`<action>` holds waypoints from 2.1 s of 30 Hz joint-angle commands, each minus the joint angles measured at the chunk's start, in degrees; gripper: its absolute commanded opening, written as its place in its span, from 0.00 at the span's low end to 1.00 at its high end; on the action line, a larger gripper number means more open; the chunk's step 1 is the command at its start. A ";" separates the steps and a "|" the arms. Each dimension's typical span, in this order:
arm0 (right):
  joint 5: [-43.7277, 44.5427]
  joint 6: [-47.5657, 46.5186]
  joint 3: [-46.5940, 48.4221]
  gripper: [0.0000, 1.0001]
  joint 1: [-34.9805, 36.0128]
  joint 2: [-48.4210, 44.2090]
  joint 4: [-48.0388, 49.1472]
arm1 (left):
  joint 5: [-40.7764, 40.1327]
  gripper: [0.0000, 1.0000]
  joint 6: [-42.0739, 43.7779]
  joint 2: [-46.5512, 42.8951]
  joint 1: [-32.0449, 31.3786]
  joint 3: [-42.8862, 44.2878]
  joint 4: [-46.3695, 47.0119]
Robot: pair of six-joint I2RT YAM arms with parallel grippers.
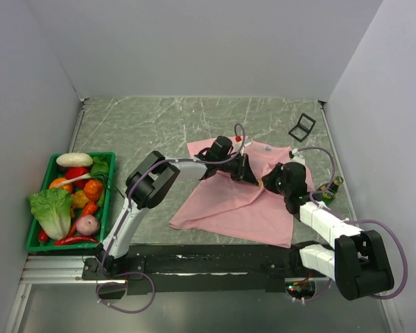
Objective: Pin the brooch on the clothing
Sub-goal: Close the brooch on the flattened clothing.
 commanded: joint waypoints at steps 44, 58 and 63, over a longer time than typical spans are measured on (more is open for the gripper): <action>9.71 2.17 2.02 0.14 10.68 6.23 -1.50 | 2.06 0.01 -2.41 -4.10 -3.35 2.85 7.21; 11.64 2.78 3.25 0.13 11.91 8.52 -2.90 | 1.26 0.01 -0.48 -4.27 -4.31 4.26 4.66; 11.64 3.22 3.07 0.13 12.26 9.31 -2.20 | 1.09 0.01 -0.48 -4.27 -4.58 4.34 4.66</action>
